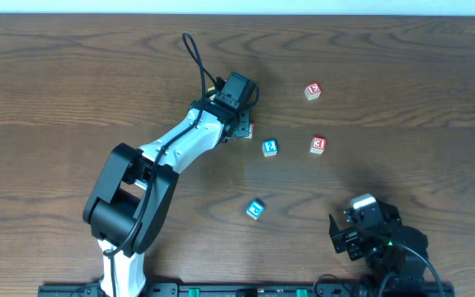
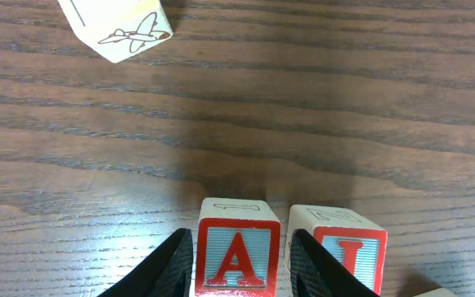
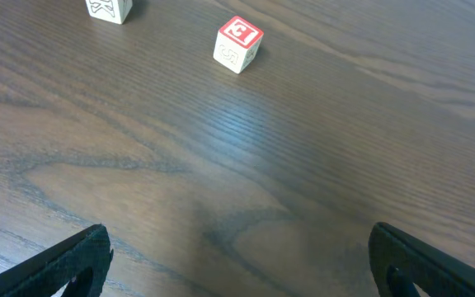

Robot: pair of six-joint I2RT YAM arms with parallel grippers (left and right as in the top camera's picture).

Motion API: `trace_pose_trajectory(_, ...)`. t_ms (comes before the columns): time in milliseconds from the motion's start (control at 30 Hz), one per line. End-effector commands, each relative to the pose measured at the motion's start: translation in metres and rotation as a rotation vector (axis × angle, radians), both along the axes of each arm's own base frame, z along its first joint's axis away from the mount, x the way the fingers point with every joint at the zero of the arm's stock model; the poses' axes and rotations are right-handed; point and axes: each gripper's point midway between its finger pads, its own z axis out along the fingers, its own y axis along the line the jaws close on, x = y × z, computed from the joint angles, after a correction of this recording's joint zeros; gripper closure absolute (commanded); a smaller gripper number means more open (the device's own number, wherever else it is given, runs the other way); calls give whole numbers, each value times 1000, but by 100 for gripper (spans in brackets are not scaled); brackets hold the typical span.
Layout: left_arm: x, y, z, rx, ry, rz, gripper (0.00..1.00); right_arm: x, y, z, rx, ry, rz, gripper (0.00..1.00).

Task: Spell out Ai2
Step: 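Open left gripper and lift it away from the blocks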

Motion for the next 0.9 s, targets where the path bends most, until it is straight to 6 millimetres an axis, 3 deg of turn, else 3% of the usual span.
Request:
trace_pose_trajectory(0,14,1,11,-5,-31,13,59,0,-1,-3,-9,4,4,1)
trace_pose_trajectory(200,38,10,54,-22,-98,55,59,0,-1,-3,-9,4,4,1)
trace_pose_trajectory(300,40,19,79,-26,-101,72,60,0,-1,-3,-9,4,4,1)
trace_pose_trajectory(367,35,24,94,-18,-103,61,64,0,-1,-3,-9,4,4,1)
trace_pose_trajectory(633,5,39,161,-19,-163,7,63,0,-1,-3,-9,4,4,1)
trace_pose_trajectory(867,-17,50,197,-31,-201,-5,63,0,-1,-3,-9,4,4,1)
